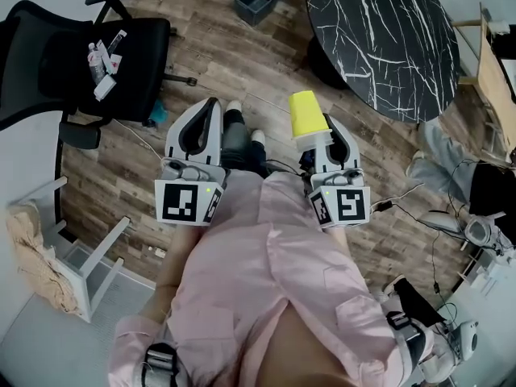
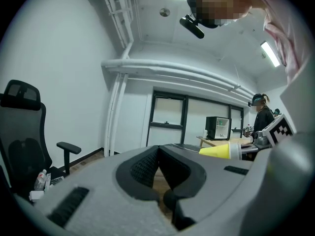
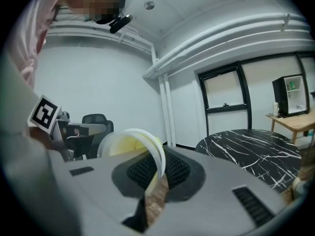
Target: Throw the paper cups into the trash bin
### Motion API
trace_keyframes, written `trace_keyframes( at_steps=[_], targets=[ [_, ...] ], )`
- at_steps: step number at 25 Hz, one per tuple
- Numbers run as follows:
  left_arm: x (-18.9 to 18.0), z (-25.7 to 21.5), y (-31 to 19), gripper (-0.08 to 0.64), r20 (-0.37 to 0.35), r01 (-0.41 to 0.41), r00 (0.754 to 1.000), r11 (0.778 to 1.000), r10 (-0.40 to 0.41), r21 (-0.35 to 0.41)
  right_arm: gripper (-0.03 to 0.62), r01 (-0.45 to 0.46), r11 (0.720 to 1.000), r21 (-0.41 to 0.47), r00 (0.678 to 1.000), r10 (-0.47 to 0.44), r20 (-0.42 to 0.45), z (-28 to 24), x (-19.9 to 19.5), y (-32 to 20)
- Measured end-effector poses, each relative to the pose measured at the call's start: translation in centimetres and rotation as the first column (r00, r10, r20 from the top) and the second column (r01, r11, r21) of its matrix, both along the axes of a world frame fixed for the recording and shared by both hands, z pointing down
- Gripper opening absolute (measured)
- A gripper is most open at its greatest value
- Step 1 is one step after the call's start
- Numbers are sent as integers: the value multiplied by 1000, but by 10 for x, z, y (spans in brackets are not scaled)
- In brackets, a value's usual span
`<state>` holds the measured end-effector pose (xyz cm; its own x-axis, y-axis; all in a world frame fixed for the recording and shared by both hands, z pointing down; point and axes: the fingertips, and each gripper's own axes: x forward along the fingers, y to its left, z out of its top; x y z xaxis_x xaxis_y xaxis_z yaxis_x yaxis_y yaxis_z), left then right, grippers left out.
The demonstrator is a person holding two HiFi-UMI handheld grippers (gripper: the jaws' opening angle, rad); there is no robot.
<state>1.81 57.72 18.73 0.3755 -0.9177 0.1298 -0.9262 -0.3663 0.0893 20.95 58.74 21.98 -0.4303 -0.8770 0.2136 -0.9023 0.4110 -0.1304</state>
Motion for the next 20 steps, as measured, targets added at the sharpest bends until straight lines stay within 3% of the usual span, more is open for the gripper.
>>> trace_keyframes(
  at_steps=[12, 20],
  targets=[
    [-26, -6, -74, 14, -19, -85, 996, 996, 85, -26, 40, -72, 997, -17, 997, 72, -1, -10, -35, -67],
    [-66, -5, -118, 14, -35, -98, 995, 995, 98, -18, 38, -128, 992, -20, 992, 129, 6, -8, -66, -109]
  ],
)
